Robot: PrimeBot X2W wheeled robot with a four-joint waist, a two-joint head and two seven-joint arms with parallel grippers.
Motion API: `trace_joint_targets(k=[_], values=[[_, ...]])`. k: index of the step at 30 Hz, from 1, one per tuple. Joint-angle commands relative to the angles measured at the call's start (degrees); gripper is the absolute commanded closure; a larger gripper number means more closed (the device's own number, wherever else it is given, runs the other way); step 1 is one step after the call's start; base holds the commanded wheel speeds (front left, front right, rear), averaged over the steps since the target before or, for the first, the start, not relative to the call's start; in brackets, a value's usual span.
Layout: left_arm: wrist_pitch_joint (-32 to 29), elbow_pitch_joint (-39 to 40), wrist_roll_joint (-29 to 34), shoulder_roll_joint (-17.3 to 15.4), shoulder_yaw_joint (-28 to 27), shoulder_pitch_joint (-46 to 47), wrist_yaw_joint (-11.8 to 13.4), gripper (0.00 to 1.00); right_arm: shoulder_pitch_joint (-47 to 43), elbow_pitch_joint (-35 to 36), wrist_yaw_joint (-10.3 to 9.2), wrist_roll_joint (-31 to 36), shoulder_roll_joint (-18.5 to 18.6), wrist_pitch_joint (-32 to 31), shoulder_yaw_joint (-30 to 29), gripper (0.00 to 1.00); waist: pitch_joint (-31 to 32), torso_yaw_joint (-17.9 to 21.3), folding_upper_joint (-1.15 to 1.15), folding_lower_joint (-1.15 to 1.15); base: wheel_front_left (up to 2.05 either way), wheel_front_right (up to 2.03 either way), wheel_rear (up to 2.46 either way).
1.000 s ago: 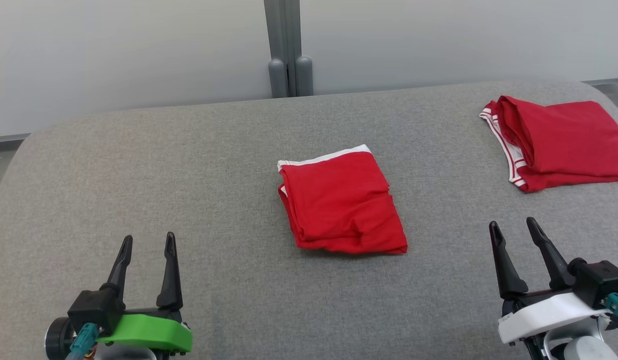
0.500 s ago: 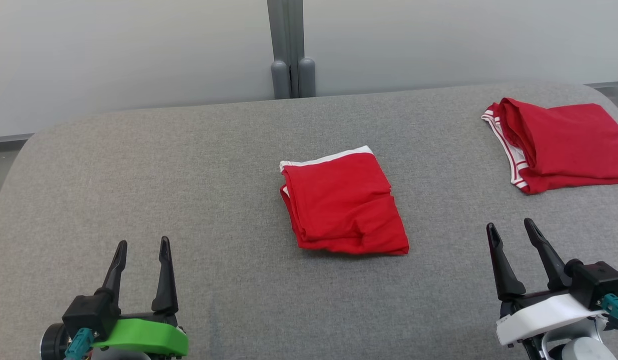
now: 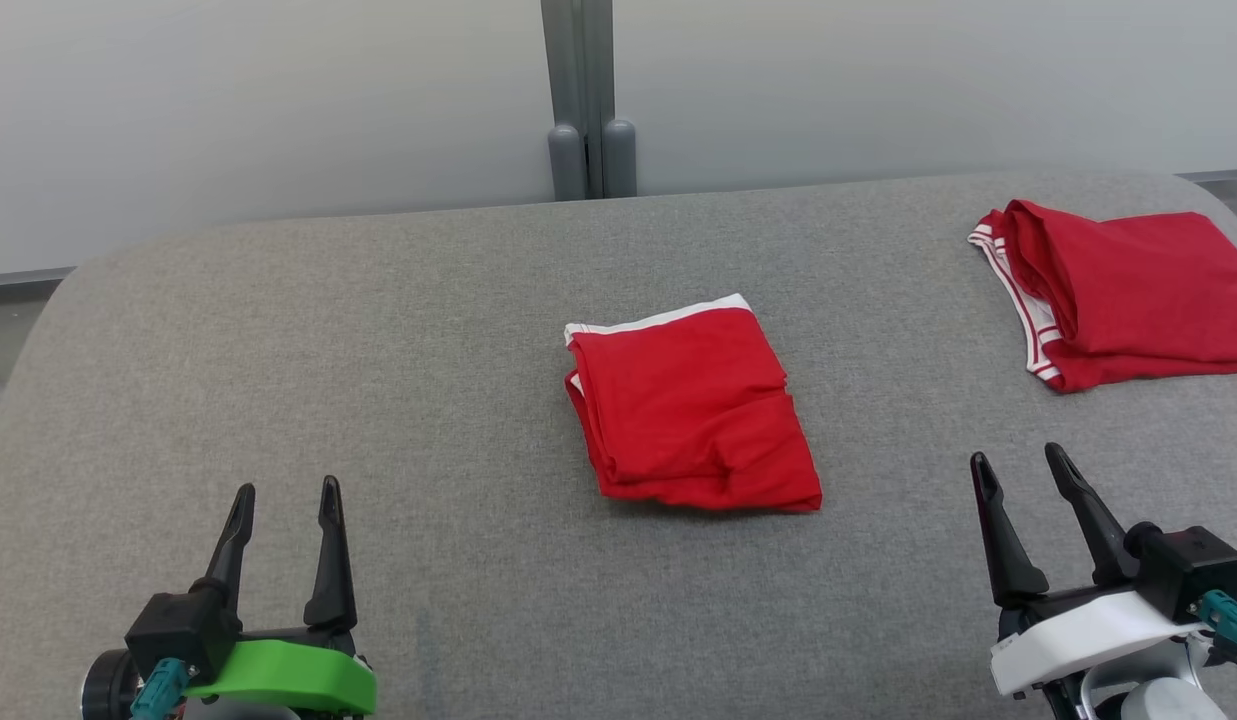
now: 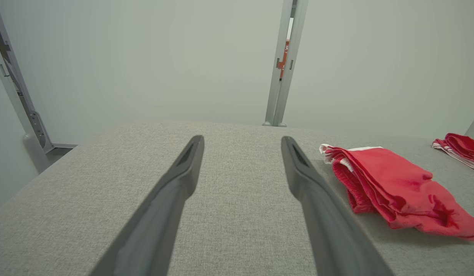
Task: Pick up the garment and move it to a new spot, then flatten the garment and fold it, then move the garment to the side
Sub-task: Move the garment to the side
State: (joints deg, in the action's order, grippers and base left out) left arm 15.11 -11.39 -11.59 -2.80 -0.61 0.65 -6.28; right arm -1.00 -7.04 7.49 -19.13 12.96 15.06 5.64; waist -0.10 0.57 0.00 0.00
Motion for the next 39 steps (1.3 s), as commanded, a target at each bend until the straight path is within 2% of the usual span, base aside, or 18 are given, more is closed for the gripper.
trace_joint_targets(k=[1, 12, 19, 30, 39], values=[[0.02, -0.09, -0.28, -0.21, -0.27, -0.59, 0.02, 0.0, -0.65, -0.22, -0.02, 0.07, -0.09, 0.13, 0.08, 0.0, 0.06, -0.06, 0.0, 0.0, 0.0, 0.0, 0.0], [0.02, -0.42, -0.08, -0.22, 0.04, -0.3, -0.15, 0.0, 4.4, -2.38, -0.02, 1.07, 0.43, 0.13, 2.7, 0.0, 0.01, -1.78, 0.0, 0.0, 0.0, 0.0, 0.0], [0.02, 0.06, 0.04, -0.21, 0.33, 1.14, 0.08, 0.0, 15.06, -7.73, -0.03, 1.34, 1.63, 0.14, 7.36, 0.0, -2.46, -4.35, 0.0, 0.0, 0.0, 0.0, 0.0], [0.02, -0.02, -2.03, -0.21, 3.17, 4.6, 1.25, 0.0, 31.32, -23.61, -0.03, -0.03, 4.33, -1.32, 12.73, 0.0, -8.59, -10.43, 0.0, 0.0, 0.0, 0.0, 0.0], [0.02, 0.29, -3.59, -0.2, 5.65, 6.4, 2.29, 0.0, 35.87, -36.72, -0.03, -2.57, 3.55, -3.07, 13.63, 0.0, -11.97, -14.13, 0.0, 0.0, 0.0, 0.0, 0.0]])
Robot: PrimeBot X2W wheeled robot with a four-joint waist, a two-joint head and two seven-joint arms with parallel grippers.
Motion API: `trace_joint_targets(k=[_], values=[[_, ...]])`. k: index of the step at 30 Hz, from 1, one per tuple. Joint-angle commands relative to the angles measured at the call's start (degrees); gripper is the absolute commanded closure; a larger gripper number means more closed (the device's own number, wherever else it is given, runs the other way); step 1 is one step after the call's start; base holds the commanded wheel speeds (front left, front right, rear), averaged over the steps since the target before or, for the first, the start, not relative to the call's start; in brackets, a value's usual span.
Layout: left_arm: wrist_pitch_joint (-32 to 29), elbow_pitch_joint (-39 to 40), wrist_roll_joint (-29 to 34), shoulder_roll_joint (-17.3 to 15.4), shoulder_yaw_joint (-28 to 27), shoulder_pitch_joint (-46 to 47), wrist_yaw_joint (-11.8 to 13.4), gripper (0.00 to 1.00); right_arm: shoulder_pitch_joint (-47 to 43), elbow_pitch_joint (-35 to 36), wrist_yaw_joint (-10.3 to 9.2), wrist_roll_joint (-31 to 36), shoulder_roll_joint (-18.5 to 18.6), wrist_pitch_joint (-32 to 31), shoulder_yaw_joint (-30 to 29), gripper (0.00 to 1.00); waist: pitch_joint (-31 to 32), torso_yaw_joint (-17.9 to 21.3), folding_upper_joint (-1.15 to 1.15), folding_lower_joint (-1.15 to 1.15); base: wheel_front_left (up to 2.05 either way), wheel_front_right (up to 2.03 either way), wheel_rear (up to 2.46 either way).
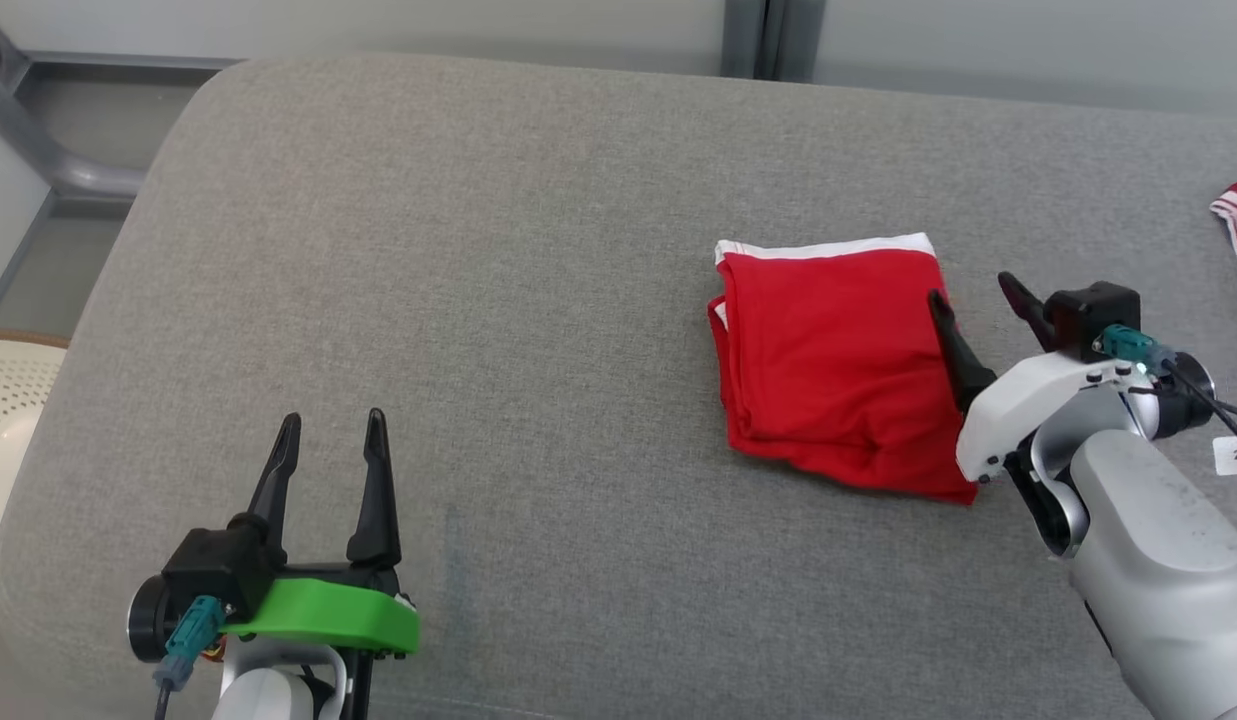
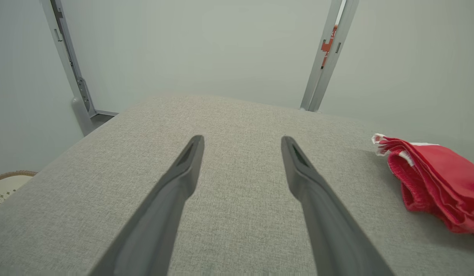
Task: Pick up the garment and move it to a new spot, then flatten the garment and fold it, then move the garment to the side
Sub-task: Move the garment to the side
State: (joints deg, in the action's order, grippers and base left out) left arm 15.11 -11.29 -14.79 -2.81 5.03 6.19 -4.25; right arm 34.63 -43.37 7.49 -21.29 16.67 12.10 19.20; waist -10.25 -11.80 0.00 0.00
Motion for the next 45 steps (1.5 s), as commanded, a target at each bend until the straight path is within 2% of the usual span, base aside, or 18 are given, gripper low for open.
trace_joint_targets(k=[1, 12, 13, 14, 16, 23, 31, 40, 45], values=[[0.02, 0.22, -0.44, -0.19, 0.11, 0.94, 0.35, 0.0, 0.17, -1.46, -0.03, -0.77, -0.42, -0.21, 0.3, 0.0, -1.95, -1.88, 0.0, 0.0, 0.0, 0.0, 0.0], [0.02, 0.14, -1.16, -0.19, 1.55, 2.64, 0.98, 0.0, -1.33, -10.16, -0.02, -7.17, -3.84, -0.01, 1.44, 0.0, -3.85, -1.6, 0.0, 0.0, 0.0, 0.0, 0.0], [0.02, 0.11, -1.2, -0.19, 1.7, 2.81, 1.07, 0.0, -1.31, -10.34, -0.01, -7.97, -4.1, -0.41, 1.86, 0.29, -3.97, -1.54, 0.0, 0.0, 0.0, 0.0, 0.0], [0.02, 0.09, -1.24, -0.19, 1.9, 2.99, 1.14, 0.0, -1.17, -10.56, -0.01, -8.64, -4.14, -0.75, 2.51, 0.65, -4.11, -1.46, 0.0, 0.0, 0.0, 0.0, 0.0], [0.02, 0.05, -1.32, -0.19, 2.18, 3.36, 1.25, 0.0, -0.62, -10.69, -0.02, -9.43, -3.77, -0.35, 3.57, 1.0, -4.32, -1.35, 0.0, 0.0, 0.0, 0.0, 0.0], [0.02, 0.31, -1.46, -0.19, 2.66, 3.92, 1.29, 0.0, 2.67, -10.23, -0.13, -9.78, -0.09, 0.8, 7.9, 1.0, -4.97, -0.23, 0.0, 0.0, 0.0, 0.0, 0.0], [0.02, 0.5, -0.86, -0.19, 2.41, 4.92, 0.97, 0.0, 8.38, -6.76, -0.07, -9.48, 6.33, -0.83, 15.98, 1.0, -7.01, 4.2, 0.0, 0.0, 0.0, 0.0, 0.0], [0.01, 1.13, 1.65, -0.2, 2.56, 8.83, 0.46, 0.0, 17.58, 1.19, -0.07, -12.33, 18.38, -3.96, 24.62, 1.0, -14.31, 11.43, 0.0, 0.0, 0.0, 0.0, 0.0], [0.01, 1.31, 3.47, -0.22, 2.07, 11.3, -0.2, 0.0, 22.35, 4.84, -0.07, -15.06, 25.37, -4.26, 26.66, 1.0, -18.27, 14.58, 0.0, 0.0, 0.0, 0.0, 0.0]])
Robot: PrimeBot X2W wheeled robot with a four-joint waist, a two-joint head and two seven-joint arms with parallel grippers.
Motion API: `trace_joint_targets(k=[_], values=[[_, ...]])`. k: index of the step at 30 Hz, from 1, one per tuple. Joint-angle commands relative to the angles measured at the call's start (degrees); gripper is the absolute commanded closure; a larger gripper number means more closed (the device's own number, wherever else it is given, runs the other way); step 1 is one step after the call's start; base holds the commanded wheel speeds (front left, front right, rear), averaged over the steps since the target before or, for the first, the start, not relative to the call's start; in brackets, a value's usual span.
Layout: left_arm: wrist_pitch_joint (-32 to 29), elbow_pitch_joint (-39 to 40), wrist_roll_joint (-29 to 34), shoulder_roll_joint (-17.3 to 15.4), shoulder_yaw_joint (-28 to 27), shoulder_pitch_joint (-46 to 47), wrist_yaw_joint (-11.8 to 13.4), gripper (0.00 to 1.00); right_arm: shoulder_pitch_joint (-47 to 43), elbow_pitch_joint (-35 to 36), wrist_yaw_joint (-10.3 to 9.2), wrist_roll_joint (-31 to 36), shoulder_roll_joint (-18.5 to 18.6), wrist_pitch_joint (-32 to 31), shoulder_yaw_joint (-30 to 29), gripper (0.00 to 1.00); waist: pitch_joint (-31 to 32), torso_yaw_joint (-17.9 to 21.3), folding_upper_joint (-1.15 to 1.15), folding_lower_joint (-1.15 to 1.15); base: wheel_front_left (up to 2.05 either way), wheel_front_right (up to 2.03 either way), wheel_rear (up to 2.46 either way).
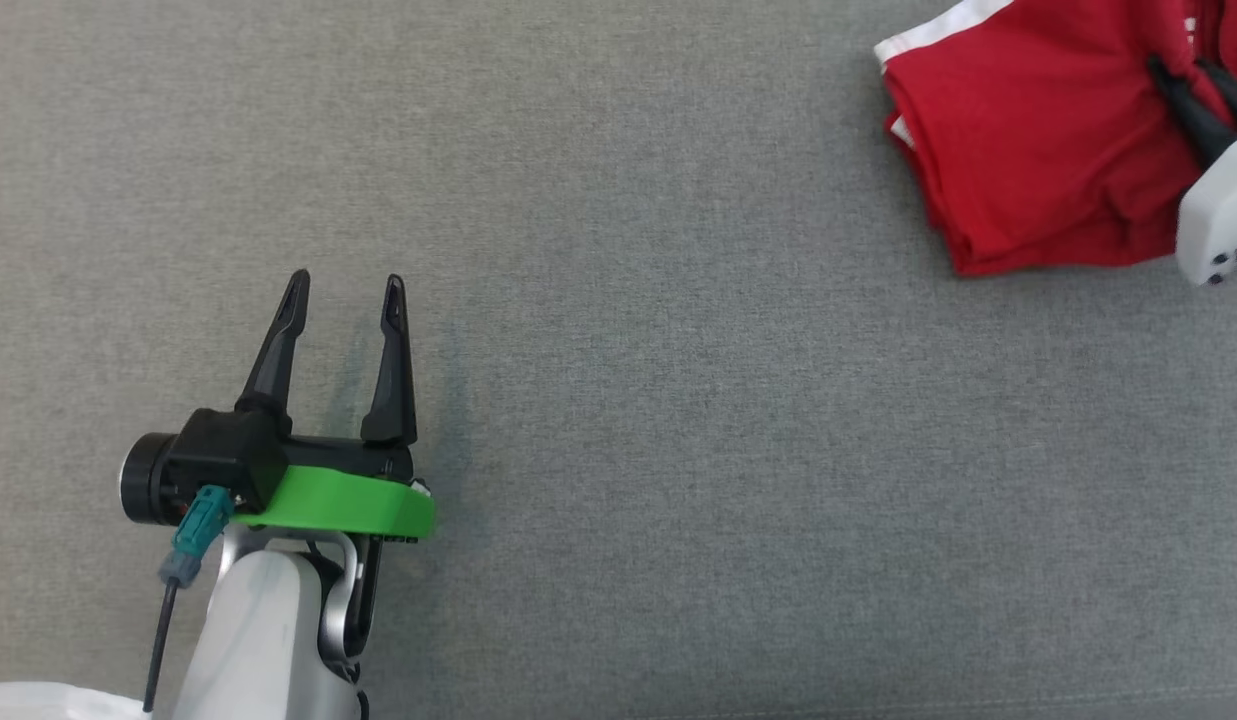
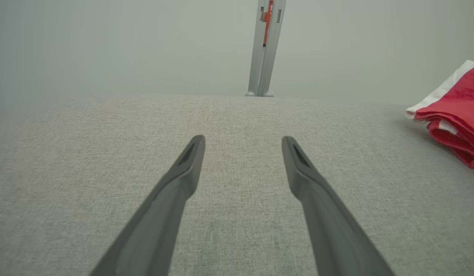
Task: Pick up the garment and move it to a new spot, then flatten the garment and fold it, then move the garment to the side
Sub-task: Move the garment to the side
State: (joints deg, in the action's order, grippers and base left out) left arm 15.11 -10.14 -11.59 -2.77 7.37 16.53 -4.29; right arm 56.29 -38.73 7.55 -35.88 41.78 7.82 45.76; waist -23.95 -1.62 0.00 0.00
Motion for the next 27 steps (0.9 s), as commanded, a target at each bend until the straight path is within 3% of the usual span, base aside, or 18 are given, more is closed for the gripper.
trace_joint_targets(k=[1, 14, 27], values=[[0.02, 0.19, 0.69, -0.25, -0.32, 1.47, -0.38, 0.0, 1.55, 0.82, -0.14, -1.27, 1.85, 0.19, 0.24, 1.0, -5.31, 4.99, 0.0, 0.0, 0.0, 0.0, 0.0], [0.02, 2.45, 4.18, -1.26, -0.65, 3.96, -1.68, 0.0, 7.89, 2.27, -0.14, -9.77, 15.29, -0.87, 0.86, 1.0, -11.44, 9.1, 0.0, 0.0, 0.0, 0.0, 0.0], [-0.07, 3.98, 5.19, -1.43, -0.48, 5.15, -1.96, 0.0, 14.61, -9.95, -0.14, -11.48, 13.7, 0.99, 2.17, 1.0, -15.0, 8.84, 0.0, 0.0, 0.0, 0.0, 0.0]])
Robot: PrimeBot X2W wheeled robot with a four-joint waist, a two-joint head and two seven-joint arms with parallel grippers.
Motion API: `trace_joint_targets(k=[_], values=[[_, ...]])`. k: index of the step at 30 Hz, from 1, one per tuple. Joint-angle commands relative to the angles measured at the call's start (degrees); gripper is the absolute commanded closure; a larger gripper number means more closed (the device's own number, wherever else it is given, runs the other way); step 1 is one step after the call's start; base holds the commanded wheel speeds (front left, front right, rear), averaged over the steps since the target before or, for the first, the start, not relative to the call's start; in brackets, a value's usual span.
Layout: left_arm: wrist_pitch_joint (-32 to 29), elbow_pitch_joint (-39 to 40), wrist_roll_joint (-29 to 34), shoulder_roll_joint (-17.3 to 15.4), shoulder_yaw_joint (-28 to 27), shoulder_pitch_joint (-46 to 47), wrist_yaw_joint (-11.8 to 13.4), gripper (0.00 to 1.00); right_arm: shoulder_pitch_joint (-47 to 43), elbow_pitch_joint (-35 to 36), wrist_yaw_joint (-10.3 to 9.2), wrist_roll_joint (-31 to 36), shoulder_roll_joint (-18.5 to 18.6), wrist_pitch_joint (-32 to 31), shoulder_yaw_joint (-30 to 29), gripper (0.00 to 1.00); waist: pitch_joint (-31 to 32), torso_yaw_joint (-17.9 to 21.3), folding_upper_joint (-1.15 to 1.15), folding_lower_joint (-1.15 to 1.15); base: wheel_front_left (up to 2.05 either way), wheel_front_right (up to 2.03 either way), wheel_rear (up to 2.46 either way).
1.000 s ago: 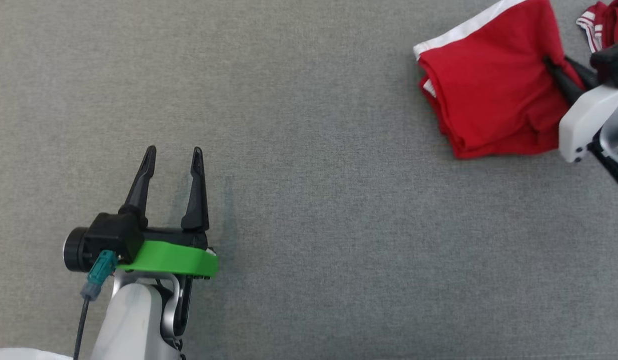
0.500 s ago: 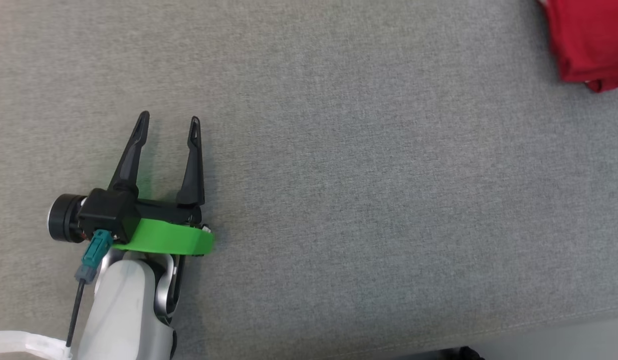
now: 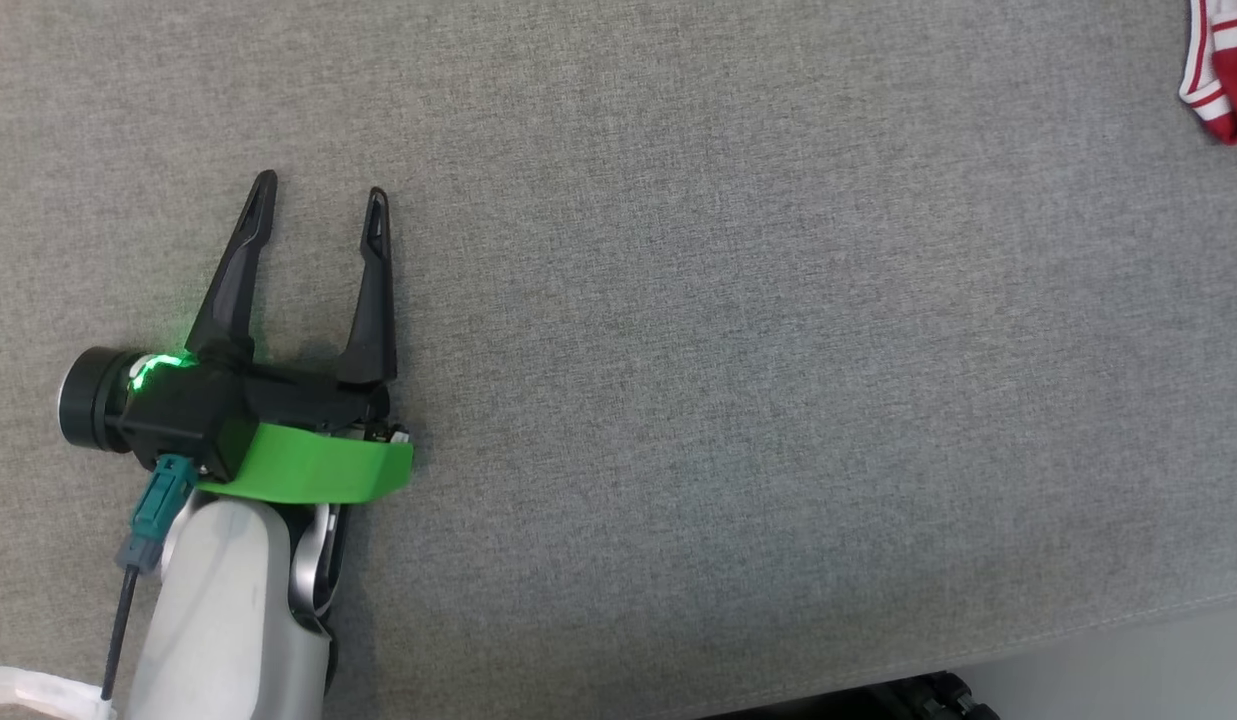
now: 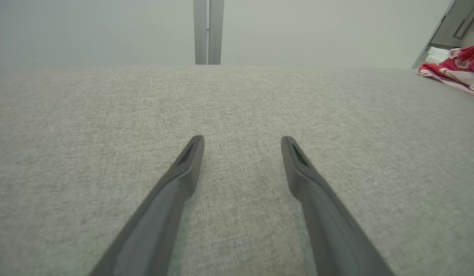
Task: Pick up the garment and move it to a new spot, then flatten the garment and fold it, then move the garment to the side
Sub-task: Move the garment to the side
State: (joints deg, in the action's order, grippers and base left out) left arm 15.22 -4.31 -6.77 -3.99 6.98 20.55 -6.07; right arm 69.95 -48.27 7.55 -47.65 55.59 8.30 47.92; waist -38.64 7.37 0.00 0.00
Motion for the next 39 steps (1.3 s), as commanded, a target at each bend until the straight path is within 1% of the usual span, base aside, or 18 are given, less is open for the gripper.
trace_joint_targets(k=[1, 2, 3, 7, 10, 15, 19, 24, 29, 39], values=[[-0.18, -1.78, 0.37, -0.2, -0.03, 1.18, -0.18, 0.0, 1.49, -1.67, -0.14, 0.61, -0.52, 1.04, 0.21, 0.72, -0.41, -0.31, 0.0, 0.0, 0.0, 0.0, 0.0], [-0.19, -1.72, 0.39, -0.18, 0.01, 1.21, -0.18, 0.0, 1.68, -2.49, -0.14, 0.91, -0.93, 1.3, 0.56, 0.22, -0.44, -0.45, 0.0, 0.0, 0.0, 0.0, 0.0], [-0.2, -1.68, 0.41, -0.16, 0.02, 1.17, -0.18, 0.0, 2.09, -3.73, -0.14, 1.52, -1.25, 1.63, 1.02, 0.0, -0.43, -0.59, 0.0, 0.0, 0.0, 0.0, 0.0], [-0.2, -1.62, 0.1, -0.07, -0.24, 0.55, -0.02, 0.0, 4.16, -7.24, -0.14, 3.92, -2.33, 4.53, 1.51, 0.0, 0.33, -1.02, 0.0, 0.0, 0.0, 0.0, 0.0], [-0.19, -1.73, -0.22, -0.02, -0.5, -0.25, 0.02, 0.0, 4.95, -7.92, -0.14, 5.18, -3.64, 5.74, 2.43, 0.0, 1.63, -1.03, 0.0, 0.0, 0.0, 0.0, 0.0], [-0.15, -2.16, -1.23, 0.25, -0.92, -1.61, -0.01, 0.0, 5.46, -6.8, -0.14, 6.95, -5.38, 6.77, 3.18, 0.0, 6.0, -1.44, 0.0, 0.0, 0.0, 0.0, 0.0], [-0.1, -2.56, -2.25, 0.56, -1.44, -2.84, 0.21, 0.0, 4.6, -3.66, -0.14, 8.04, -6.55, 6.87, 2.08, 0.0, 9.98, -2.2, 0.0, 0.0, 0.0, 0.0, 0.0], [-0.11, -3.2, -3.06, 0.78, -2.76, -5.6, 0.48, 0.0, -0.2, 1.51, -0.14, 10.1, -8.6, 6.86, -2.57, 0.0, 15.28, -3.23, 0.0, 0.0, 0.0, 0.0, 0.0], [-0.1, -3.53, -3.77, 0.9, -4.43, -8.71, 0.6, 0.0, -7.83, 6.67, -0.14, 12.57, -12.03, 6.87, -9.76, 0.0, 20.19, -3.86, 0.0, 0.0, 0.0, 0.0, 0.0], [-0.1, -4.5, -4.43, 1.0, -6.75, -14.5, 0.22, 0.0, -28.44, 17.47, -0.13, 19.92, -22.39, 6.87, -24.8, 0.0, 28.03, -3.84, 0.0, 0.0, 0.0, 0.0, 0.0]])
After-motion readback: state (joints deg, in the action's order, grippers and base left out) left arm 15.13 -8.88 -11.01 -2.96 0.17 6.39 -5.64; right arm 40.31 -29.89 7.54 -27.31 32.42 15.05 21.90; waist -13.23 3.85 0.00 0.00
